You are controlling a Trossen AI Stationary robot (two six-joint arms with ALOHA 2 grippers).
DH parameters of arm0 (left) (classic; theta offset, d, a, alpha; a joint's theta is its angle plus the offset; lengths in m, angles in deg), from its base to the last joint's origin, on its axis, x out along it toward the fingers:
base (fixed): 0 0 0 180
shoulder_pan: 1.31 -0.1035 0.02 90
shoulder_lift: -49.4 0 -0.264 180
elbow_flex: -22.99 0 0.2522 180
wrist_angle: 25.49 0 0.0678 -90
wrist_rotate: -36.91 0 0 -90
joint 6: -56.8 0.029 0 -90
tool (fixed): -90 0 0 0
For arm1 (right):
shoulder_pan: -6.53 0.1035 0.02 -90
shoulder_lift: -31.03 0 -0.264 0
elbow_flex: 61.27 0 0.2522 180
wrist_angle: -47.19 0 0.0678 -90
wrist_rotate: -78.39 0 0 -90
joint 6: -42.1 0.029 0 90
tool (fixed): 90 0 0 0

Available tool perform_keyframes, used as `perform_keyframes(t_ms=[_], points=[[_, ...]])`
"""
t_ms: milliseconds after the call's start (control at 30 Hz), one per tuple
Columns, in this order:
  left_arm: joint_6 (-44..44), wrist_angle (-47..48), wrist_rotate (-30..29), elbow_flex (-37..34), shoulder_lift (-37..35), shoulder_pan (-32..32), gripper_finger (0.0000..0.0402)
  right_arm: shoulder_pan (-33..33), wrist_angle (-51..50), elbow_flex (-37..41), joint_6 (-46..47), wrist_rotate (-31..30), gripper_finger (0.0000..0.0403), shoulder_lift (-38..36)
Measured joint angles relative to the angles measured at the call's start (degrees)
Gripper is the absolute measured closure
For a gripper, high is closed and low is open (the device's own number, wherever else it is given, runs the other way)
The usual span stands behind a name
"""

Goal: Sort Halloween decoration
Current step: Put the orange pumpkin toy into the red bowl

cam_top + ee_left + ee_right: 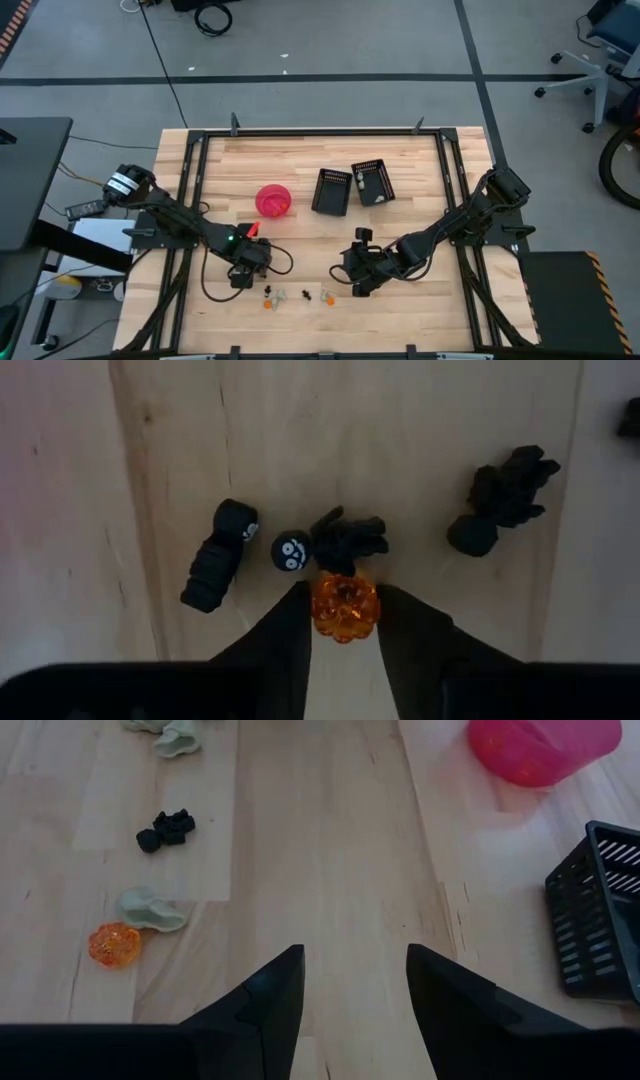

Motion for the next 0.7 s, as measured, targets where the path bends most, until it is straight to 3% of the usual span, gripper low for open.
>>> perform_keyframes(t_ms=[267, 567, 700], points=[[0.0, 1.3, 0.0, 0.3, -1.1, -0.1, 0.0308, 0.0, 0.0, 0.0, 0.0, 0.0, 0.0222, 0.0], [0.0, 3.1, -1.1, 0.3, -8.0, -1.8, 0.0308, 0.0, 0.0, 0.0, 0.0, 0.0, 0.0222, 0.0], [0.8, 2.6, -4.2, 0.3, -11.0, -3.9, 0.0308, 0.0, 0.1, 0.0, 0.0, 0.0, 0.0222, 0.0]])
